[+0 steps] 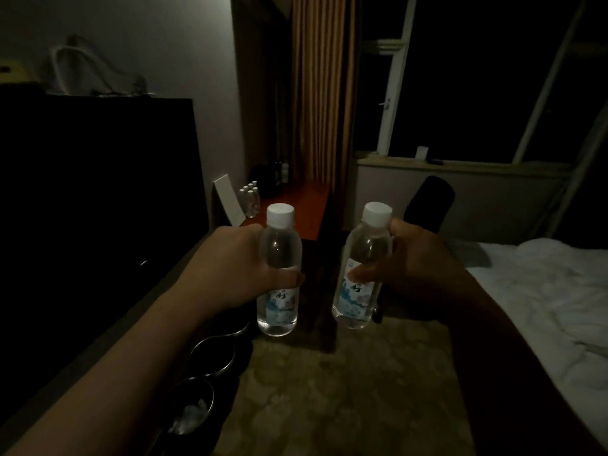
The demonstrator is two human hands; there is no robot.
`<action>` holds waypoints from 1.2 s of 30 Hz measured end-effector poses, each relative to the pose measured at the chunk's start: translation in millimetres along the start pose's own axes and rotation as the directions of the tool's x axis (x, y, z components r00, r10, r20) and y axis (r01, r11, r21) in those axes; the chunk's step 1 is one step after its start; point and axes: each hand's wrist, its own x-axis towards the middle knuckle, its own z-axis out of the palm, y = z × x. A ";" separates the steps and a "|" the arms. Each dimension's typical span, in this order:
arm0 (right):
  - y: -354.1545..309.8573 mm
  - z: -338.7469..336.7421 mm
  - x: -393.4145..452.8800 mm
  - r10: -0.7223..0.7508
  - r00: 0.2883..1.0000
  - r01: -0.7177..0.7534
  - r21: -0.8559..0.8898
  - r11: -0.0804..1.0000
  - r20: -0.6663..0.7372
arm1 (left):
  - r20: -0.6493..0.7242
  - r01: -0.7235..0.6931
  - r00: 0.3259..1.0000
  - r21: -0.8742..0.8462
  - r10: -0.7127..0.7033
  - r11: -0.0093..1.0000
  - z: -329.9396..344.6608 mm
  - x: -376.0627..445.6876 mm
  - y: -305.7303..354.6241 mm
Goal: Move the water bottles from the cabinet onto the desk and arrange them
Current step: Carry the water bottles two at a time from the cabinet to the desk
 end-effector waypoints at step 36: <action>268.6 -120.9 592.0 -0.069 0.992 0.073 -0.031 0.997 0.104 | 0.026 0.048 0.999 -0.093 -0.045 0.994 276.4 601.2 -76.5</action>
